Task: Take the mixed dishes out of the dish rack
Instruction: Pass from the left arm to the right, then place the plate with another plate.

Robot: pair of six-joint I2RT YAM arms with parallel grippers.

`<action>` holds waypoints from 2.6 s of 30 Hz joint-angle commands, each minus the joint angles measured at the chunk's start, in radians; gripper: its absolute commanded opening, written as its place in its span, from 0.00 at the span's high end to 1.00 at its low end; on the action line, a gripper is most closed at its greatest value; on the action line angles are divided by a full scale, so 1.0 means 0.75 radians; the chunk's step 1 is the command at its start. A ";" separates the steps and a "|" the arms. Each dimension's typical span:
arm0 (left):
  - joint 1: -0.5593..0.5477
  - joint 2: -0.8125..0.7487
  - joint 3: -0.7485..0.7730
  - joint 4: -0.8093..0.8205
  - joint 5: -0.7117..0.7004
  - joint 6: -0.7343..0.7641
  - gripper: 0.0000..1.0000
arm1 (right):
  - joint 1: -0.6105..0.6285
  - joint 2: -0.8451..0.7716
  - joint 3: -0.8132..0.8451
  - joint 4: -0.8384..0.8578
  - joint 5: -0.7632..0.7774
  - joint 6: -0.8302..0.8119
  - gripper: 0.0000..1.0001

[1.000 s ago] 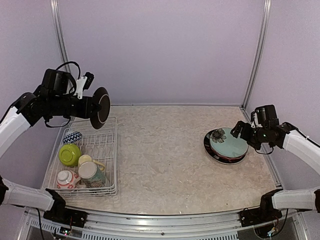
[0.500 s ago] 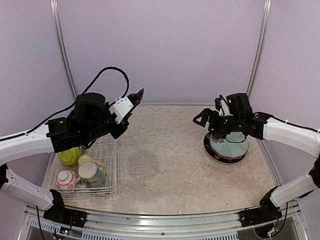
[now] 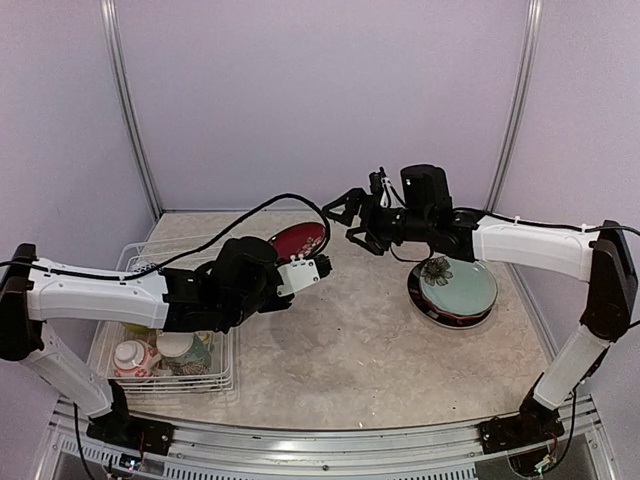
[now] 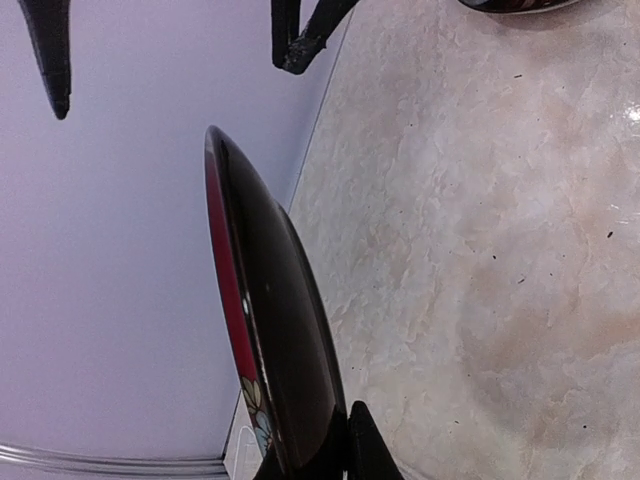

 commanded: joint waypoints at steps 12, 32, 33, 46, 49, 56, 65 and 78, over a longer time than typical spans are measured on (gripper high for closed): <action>-0.051 0.102 0.009 0.205 -0.130 0.105 1.00 | 0.071 0.311 0.251 -0.071 -0.082 -0.003 0.24; -0.024 -0.126 0.126 -0.328 0.265 -0.400 0.22 | -0.039 0.009 -0.047 0.055 0.080 0.010 1.00; -0.008 -0.174 0.126 -0.341 0.324 -0.442 0.16 | -0.057 -0.026 -0.078 0.040 0.097 0.002 1.00; 0.436 -0.468 0.145 -0.336 0.367 -0.929 0.01 | -0.516 -0.714 -0.605 -0.307 0.376 -0.046 1.00; 0.501 -0.477 0.157 -0.362 0.360 -1.002 0.01 | -0.662 -0.838 -0.690 -0.377 0.374 -0.066 1.00; 0.533 -0.487 0.153 -0.366 0.374 -1.024 0.01 | -0.910 -0.832 -0.788 -0.346 0.140 -0.145 1.00; 0.533 -0.468 0.157 -0.378 0.372 -1.024 0.01 | -1.040 -0.711 -0.858 -0.177 -0.032 -0.182 1.00; 0.533 -0.415 0.190 -0.428 0.393 -1.024 0.01 | -1.047 -0.625 -0.931 -0.084 -0.036 -0.215 0.94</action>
